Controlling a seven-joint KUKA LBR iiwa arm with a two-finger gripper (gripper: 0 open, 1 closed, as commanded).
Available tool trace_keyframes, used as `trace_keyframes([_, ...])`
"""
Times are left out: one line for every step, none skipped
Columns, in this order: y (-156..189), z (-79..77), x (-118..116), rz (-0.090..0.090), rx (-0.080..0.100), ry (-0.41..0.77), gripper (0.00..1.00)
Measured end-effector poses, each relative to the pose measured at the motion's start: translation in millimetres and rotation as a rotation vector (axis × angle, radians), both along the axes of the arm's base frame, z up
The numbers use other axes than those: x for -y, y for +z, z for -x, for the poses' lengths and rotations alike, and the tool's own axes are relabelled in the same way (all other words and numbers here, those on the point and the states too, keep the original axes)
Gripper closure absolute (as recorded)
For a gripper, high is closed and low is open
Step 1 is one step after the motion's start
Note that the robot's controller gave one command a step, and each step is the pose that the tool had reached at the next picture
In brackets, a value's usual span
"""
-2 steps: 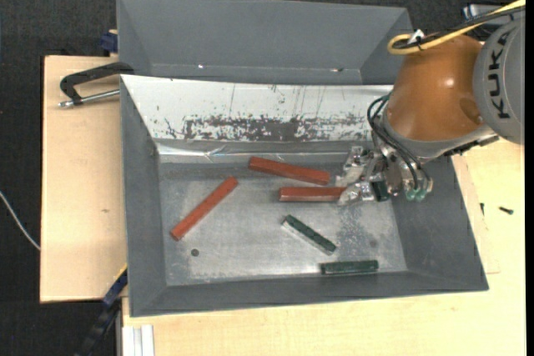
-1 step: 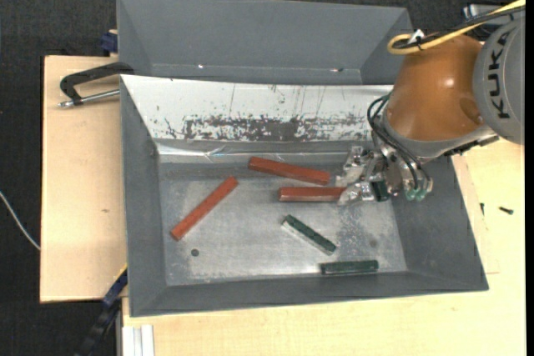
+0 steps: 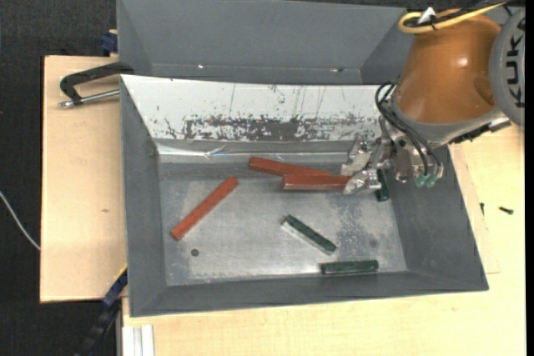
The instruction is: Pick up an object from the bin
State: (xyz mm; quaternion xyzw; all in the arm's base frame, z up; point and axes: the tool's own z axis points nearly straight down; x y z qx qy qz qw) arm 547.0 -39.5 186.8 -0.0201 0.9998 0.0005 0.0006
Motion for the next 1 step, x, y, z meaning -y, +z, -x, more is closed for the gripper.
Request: trace_keyframes([29.1, 4.2, -1.2, 0.001, 0.006, 0.008, 1.00])
